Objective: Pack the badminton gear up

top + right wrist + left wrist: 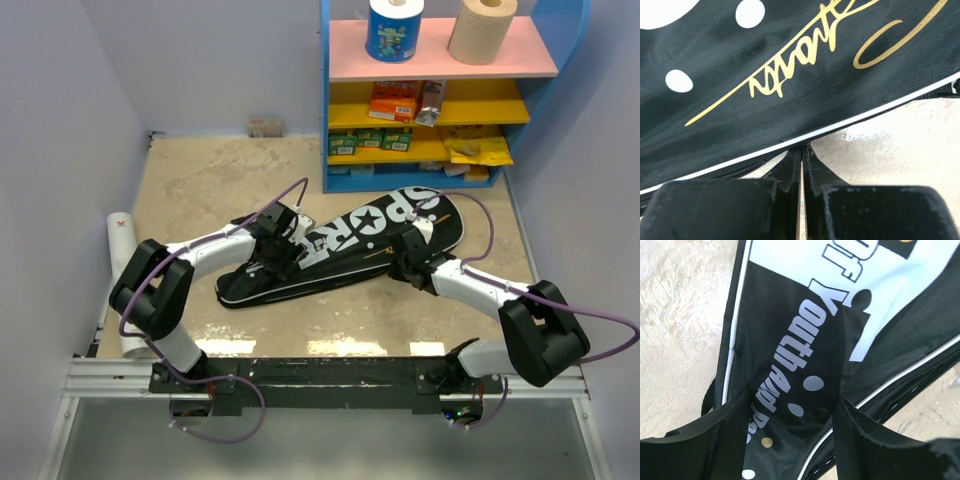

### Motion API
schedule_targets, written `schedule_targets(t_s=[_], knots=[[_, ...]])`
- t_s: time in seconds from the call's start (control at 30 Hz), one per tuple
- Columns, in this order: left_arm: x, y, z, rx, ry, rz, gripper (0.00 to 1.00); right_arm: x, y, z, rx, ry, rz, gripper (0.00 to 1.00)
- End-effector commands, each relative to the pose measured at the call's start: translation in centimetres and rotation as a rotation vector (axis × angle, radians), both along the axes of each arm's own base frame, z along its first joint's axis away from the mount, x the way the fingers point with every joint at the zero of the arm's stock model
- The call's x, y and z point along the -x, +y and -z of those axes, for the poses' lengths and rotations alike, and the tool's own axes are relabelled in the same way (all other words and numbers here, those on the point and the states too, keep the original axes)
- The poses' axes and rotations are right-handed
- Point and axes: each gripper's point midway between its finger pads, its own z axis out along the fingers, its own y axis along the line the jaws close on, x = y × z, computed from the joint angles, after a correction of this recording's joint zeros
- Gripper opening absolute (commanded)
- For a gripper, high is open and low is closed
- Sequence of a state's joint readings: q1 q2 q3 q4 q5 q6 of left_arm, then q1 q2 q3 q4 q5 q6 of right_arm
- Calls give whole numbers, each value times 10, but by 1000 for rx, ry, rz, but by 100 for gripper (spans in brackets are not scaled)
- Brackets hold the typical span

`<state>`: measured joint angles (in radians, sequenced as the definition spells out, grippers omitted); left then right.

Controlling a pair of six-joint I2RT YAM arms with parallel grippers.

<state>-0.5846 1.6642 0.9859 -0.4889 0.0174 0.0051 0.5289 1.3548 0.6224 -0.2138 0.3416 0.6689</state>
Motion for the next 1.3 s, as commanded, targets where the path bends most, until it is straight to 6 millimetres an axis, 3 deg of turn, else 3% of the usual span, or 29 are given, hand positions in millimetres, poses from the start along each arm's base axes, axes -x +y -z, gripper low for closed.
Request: schedule_targets(t_s=[0.0,0.27,0.6,0.87,1.0,1.2,1.27], knots=[[34,-15,34,65,182,18,50,-4,24,-4,-56,-23,-85,0],[54,-41,39,136,247,63,47,16,117,-20,-91,-28,-274,0],[60,-83,18,394,285,-37,47,88,246,-32,-256,-13,-563,0],[72,-130,-8,691,283,-44,49,138,299,-19,-358,14,-666,0],[82,-138,-11,738,288,-4,50,163,308,-20,-414,5,-708,0],[95,-142,-3,778,320,39,51,192,335,-39,-506,-29,-818,0],[97,-144,-3,790,312,56,51,204,344,-35,-497,-20,-868,0]])
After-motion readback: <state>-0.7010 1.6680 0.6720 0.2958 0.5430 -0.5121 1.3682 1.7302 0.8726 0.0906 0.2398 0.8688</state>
